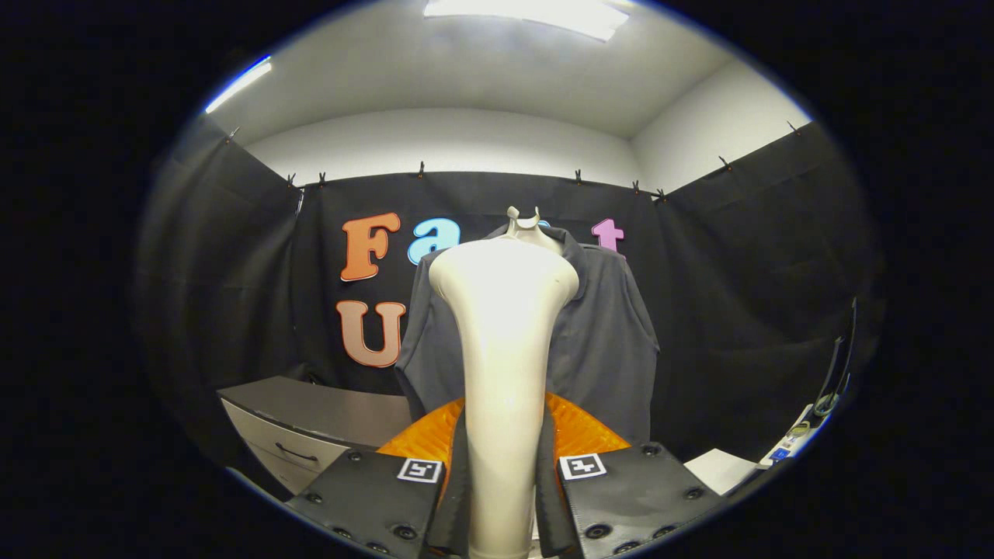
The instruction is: Iron the clothes twice with a garment steamer, once on the left side and once on the right side.
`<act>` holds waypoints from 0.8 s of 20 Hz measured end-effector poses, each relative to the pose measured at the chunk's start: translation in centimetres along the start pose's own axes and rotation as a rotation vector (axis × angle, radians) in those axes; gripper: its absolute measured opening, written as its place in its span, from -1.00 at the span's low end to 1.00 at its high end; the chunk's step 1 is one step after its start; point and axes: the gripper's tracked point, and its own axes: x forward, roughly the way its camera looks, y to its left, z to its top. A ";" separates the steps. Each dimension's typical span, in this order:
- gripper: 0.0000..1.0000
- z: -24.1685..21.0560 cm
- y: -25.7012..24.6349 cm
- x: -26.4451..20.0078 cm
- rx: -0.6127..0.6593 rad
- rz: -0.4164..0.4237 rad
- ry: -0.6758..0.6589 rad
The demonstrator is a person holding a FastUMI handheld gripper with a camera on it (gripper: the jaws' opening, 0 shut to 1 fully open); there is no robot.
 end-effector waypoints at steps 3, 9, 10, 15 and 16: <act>-0.18 -0.1 0.1 -0.1 -0.001 0.002 0.004; -0.18 0.0 0.2 0.1 -0.009 0.003 0.000; -0.18 0.0 0.2 0.0 -0.009 0.004 0.000; -0.18 -0.4 0.3 0.1 -0.002 0.006 0.011; -0.18 -0.5 0.4 0.2 -0.001 0.007 0.014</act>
